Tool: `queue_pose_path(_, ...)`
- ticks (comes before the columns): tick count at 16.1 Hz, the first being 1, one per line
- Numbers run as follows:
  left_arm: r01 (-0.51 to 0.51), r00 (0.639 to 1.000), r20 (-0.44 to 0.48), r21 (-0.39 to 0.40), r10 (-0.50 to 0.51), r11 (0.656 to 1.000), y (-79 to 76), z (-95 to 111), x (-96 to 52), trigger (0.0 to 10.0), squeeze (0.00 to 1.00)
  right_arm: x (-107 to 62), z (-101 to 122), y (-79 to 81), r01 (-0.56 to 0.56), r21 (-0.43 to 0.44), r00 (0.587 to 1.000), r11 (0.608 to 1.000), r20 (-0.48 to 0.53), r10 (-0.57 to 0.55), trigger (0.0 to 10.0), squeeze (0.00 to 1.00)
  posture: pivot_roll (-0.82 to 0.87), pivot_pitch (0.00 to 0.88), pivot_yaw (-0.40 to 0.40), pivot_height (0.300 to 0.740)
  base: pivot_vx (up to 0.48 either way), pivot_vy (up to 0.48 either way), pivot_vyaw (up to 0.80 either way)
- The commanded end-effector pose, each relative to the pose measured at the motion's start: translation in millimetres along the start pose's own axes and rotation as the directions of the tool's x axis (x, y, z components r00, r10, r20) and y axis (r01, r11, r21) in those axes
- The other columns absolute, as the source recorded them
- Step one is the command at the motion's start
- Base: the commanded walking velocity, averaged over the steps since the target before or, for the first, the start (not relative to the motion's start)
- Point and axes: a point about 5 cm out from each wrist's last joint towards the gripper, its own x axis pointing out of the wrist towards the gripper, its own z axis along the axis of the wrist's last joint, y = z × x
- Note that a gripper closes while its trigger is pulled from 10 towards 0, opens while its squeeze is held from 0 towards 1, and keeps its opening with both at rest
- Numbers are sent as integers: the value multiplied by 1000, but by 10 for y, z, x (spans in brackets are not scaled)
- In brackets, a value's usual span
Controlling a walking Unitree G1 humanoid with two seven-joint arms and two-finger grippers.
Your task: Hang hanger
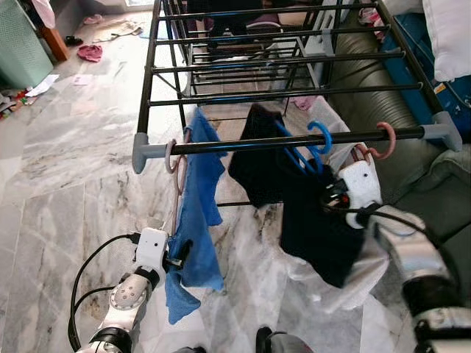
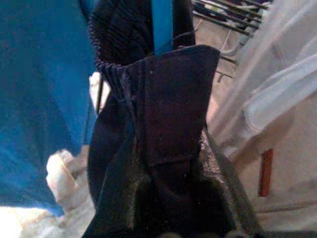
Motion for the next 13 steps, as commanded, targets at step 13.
queue_pose_path(13,-90,959,278,124,52,988,-9,463,-49,10000,0,-561,-226,809,298,133,940,945,130,-315,0,0,-193,171,37,740,0,0,0)
